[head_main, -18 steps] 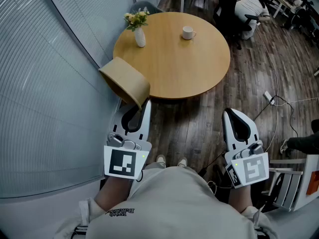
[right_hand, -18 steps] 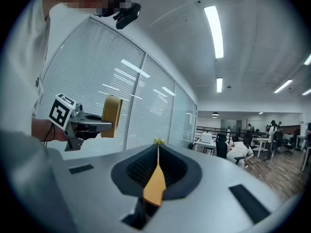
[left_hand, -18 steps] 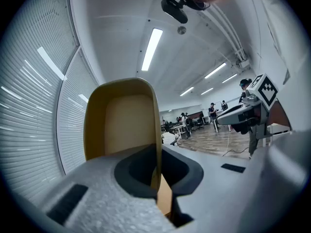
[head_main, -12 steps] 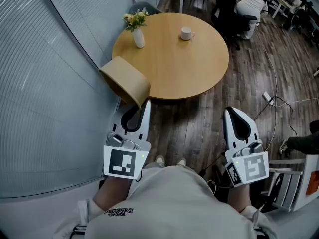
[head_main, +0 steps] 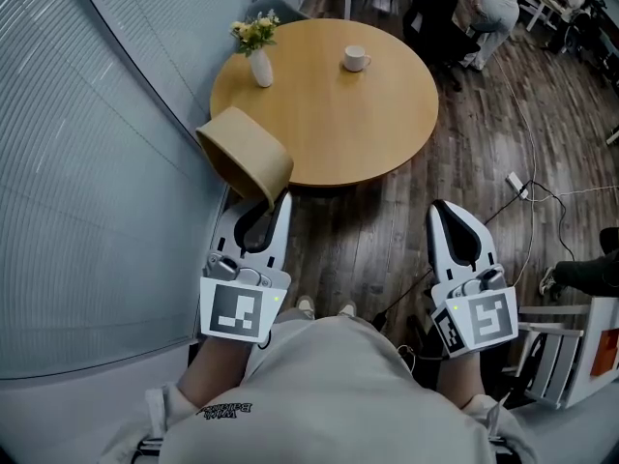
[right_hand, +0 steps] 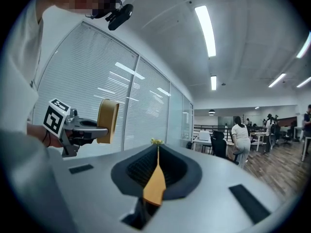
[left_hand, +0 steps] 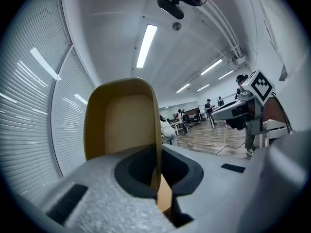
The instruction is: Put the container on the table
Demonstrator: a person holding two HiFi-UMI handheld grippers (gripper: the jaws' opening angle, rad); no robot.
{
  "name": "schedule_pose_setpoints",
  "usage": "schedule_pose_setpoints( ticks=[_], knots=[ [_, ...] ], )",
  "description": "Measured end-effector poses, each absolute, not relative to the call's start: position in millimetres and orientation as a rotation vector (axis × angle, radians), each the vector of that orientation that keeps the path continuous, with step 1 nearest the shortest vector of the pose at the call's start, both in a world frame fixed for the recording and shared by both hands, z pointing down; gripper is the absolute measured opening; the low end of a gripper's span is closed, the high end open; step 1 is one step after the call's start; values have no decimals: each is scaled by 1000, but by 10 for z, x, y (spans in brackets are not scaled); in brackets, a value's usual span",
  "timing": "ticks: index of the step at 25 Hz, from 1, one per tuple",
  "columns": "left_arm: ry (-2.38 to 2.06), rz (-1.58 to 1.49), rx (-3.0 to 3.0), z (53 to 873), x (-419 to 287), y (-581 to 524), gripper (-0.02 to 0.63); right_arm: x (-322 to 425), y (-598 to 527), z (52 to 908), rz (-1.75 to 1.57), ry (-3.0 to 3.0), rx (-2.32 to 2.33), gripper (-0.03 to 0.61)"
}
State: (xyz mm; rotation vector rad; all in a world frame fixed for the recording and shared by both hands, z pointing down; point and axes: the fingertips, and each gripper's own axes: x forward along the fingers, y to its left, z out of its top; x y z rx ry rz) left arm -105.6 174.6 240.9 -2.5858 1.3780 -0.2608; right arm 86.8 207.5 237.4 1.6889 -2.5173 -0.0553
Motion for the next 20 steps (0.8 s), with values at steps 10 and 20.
schedule_pose_setpoints(
  ticks=[10,20],
  knots=[
    [1395,-291,-2568,2422,-884,1837,23,1023,2139,2449,-19,-2553,1659,32],
    [1446,-290,-2531,2445,-695,2002,23,1250,2229,2537,-8,-2597,1620,31]
  ],
)
